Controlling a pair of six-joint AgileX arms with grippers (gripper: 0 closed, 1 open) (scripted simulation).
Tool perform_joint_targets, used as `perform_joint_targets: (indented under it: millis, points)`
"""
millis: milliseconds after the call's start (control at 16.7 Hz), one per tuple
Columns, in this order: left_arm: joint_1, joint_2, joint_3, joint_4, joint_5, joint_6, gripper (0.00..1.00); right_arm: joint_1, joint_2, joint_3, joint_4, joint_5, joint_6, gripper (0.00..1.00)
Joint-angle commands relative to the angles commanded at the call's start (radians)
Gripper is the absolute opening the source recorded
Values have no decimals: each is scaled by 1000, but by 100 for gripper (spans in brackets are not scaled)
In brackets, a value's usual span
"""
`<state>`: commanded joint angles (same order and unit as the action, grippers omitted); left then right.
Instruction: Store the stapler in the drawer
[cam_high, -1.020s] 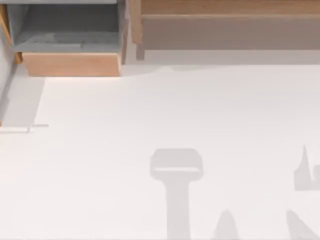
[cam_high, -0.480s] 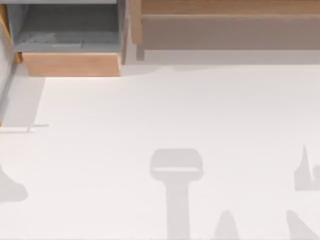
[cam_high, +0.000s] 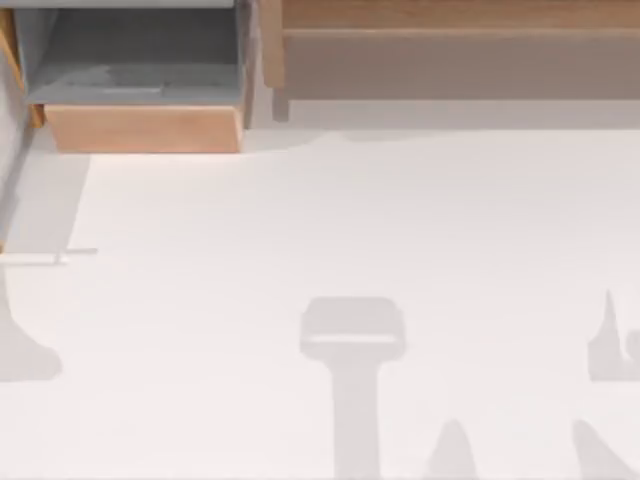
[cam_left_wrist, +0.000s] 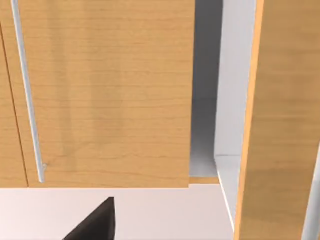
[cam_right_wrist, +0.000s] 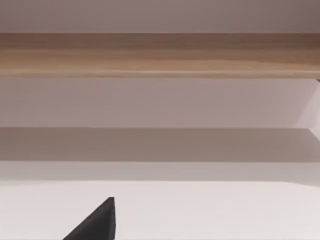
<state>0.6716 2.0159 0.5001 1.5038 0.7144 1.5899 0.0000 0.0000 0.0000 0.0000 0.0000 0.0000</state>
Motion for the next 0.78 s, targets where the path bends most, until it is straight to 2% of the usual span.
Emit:
perform_joint_targets:
  millis: [300,780]
  points:
    - [-13,6,16,-9,-13,0,100,0,0,0,0,0,0,100]
    - [-13,6,16,-9,-13,0,40,0,0,0,0,0,0,100]
